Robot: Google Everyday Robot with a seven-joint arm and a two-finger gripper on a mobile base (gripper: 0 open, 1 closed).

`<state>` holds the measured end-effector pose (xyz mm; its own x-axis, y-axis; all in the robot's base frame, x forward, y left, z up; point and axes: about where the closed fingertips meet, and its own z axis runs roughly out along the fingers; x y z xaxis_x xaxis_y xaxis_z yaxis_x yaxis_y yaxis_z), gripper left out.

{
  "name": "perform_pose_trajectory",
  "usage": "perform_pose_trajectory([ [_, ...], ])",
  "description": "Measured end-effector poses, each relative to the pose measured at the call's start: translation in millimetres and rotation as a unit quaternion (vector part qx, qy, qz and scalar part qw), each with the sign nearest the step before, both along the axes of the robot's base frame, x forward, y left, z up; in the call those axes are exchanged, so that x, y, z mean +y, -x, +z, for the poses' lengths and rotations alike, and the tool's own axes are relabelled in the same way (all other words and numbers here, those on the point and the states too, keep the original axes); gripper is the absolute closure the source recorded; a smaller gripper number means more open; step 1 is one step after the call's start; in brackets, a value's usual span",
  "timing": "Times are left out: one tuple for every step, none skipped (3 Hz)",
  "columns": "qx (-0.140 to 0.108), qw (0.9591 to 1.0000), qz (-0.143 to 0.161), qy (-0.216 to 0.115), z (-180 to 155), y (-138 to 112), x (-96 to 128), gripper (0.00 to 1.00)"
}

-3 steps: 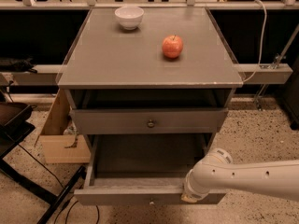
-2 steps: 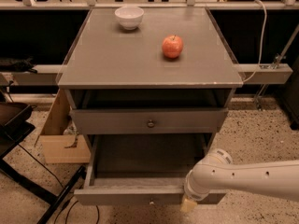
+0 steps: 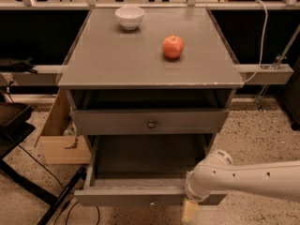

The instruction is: Open middle drawer

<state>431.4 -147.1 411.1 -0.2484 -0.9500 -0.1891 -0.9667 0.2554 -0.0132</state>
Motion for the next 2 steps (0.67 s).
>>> perform_pose_trajectory([
  [0.015,0.9998,0.002,0.010,-4,2,2,0.19],
  [0.060,0.9976,0.005,0.035,-6,37,-2,0.43],
])
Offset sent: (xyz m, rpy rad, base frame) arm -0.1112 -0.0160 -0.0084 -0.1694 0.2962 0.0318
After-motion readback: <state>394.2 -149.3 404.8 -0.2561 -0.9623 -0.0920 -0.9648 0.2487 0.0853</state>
